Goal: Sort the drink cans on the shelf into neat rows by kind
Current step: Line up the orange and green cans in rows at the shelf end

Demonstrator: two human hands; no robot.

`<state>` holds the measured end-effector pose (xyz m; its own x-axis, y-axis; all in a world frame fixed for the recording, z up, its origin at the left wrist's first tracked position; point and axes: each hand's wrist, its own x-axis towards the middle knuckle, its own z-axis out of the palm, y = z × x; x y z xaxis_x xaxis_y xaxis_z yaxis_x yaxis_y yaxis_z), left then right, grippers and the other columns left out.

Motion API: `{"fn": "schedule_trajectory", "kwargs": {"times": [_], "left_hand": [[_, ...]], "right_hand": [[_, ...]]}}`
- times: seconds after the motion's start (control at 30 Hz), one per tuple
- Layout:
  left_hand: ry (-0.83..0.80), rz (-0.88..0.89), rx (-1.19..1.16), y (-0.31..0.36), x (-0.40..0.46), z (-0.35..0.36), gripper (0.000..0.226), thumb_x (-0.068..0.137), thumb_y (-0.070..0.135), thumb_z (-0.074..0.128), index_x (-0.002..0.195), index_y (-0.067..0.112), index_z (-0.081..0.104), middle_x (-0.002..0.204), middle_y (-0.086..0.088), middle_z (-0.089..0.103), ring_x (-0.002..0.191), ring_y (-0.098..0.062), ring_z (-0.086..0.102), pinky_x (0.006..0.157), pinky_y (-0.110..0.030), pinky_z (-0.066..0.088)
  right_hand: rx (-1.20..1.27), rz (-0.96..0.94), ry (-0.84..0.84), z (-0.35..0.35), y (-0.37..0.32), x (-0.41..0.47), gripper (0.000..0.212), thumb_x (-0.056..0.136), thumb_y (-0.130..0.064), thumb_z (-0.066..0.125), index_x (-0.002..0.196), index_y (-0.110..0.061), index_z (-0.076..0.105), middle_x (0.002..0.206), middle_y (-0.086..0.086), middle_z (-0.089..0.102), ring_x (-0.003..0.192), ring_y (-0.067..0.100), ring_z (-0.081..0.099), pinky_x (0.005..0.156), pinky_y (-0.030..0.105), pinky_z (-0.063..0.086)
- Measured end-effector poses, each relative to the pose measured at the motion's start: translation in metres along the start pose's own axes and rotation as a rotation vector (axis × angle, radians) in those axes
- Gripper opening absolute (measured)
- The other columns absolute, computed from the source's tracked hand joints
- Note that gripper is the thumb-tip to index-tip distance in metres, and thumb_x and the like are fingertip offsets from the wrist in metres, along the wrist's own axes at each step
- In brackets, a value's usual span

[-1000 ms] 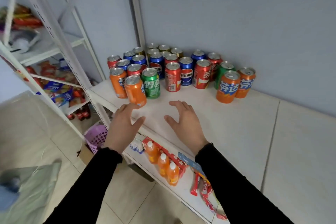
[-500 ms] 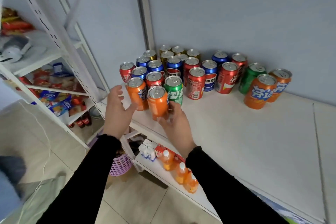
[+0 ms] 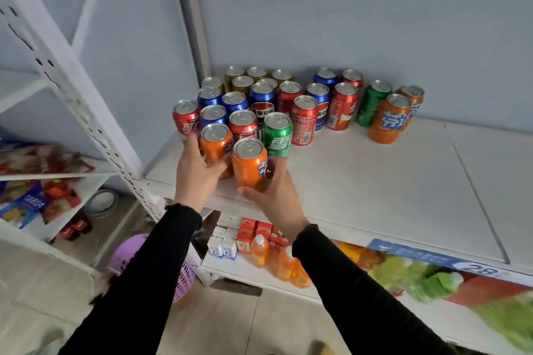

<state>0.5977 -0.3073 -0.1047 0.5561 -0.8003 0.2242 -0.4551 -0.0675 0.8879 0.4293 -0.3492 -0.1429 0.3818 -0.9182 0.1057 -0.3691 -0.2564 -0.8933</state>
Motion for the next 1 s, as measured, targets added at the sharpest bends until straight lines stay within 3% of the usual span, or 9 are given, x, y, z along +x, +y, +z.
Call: {"fn": "schedule_trajectory", "kwargs": {"times": [0.13,0.27,0.4,0.5,0.57,0.67,0.8,1.0], "left_hand": [[-0.02,0.019,-0.005,-0.005,0.002,-0.006,0.07,0.079,0.04,0.081,0.138,0.044,0.043,0.129,0.014,0.063,0.119,-0.009,0.06,0.105,-0.048,0.05],[-0.022,0.047,-0.023,-0.004,-0.002,-0.007,0.073,0.077,0.041,0.084,0.139,0.042,0.044,0.131,0.014,0.063,0.118,-0.011,0.062,0.103,-0.045,0.051],[-0.063,0.038,-0.097,0.002,-0.013,0.002,0.072,0.076,0.035,0.087,0.137,0.038,0.049,0.132,0.014,0.062,0.117,-0.008,0.063,0.102,-0.045,0.053],[-0.127,0.069,-0.127,0.017,-0.021,0.022,0.071,0.075,0.035,0.088,0.136,0.033,0.051,0.132,0.012,0.063,0.116,-0.003,0.063,0.102,-0.043,0.053],[-0.184,0.101,-0.133,0.034,-0.027,0.045,0.069,0.075,0.035,0.088,0.134,0.032,0.053,0.13,0.015,0.063,0.116,0.0,0.061,0.103,-0.041,0.052],[-0.274,0.146,-0.138,0.063,-0.039,0.09,0.068,0.074,0.039,0.088,0.133,0.035,0.054,0.128,0.017,0.064,0.116,0.0,0.061,0.101,-0.038,0.052],[-0.388,0.181,-0.164,0.107,-0.066,0.165,0.072,0.074,0.034,0.088,0.137,0.035,0.052,0.13,0.02,0.062,0.108,0.018,0.056,0.086,-0.016,0.048],[-0.489,0.225,-0.195,0.173,-0.121,0.285,0.068,0.073,0.03,0.089,0.132,0.03,0.056,0.122,0.016,0.067,0.108,0.002,0.063,0.087,-0.022,0.052]], "right_hand": [[-0.029,-0.01,-0.068,-0.004,0.0,0.007,0.084,0.065,-0.053,0.084,0.136,-0.038,0.041,0.123,-0.007,0.062,0.112,0.018,0.059,0.094,0.042,0.054],[0.013,-0.002,-0.046,-0.009,0.002,0.006,0.068,0.061,-0.051,0.087,0.12,-0.032,0.058,0.112,-0.009,0.068,0.101,0.015,0.065,0.087,0.043,0.057],[0.126,0.058,0.043,-0.039,0.009,-0.013,0.063,0.07,-0.034,0.089,0.123,-0.027,0.057,0.11,-0.011,0.07,0.092,0.003,0.067,0.081,0.027,0.057],[0.143,0.091,0.133,-0.077,0.018,-0.024,0.058,0.073,-0.028,0.088,0.121,-0.025,0.056,0.1,-0.017,0.067,0.084,-0.01,0.062,0.069,0.009,0.048],[0.13,0.107,0.211,-0.107,0.025,-0.032,0.058,0.072,-0.03,0.088,0.12,-0.024,0.055,0.1,-0.016,0.065,0.084,-0.013,0.058,0.066,0.005,0.043],[0.11,0.12,0.327,-0.153,0.043,-0.047,0.06,0.07,-0.034,0.088,0.12,-0.026,0.055,0.106,-0.007,0.066,0.092,-0.004,0.058,0.067,0.009,0.043],[0.074,0.144,0.453,-0.225,0.079,-0.075,0.061,0.068,-0.043,0.087,0.117,-0.032,0.053,0.109,-0.003,0.064,0.102,0.014,0.058,0.073,0.019,0.044],[0.042,0.172,0.564,-0.349,0.136,-0.124,0.06,0.065,-0.049,0.084,0.113,-0.035,0.052,0.104,-0.01,0.063,0.104,0.017,0.059,0.078,0.03,0.054]]}}
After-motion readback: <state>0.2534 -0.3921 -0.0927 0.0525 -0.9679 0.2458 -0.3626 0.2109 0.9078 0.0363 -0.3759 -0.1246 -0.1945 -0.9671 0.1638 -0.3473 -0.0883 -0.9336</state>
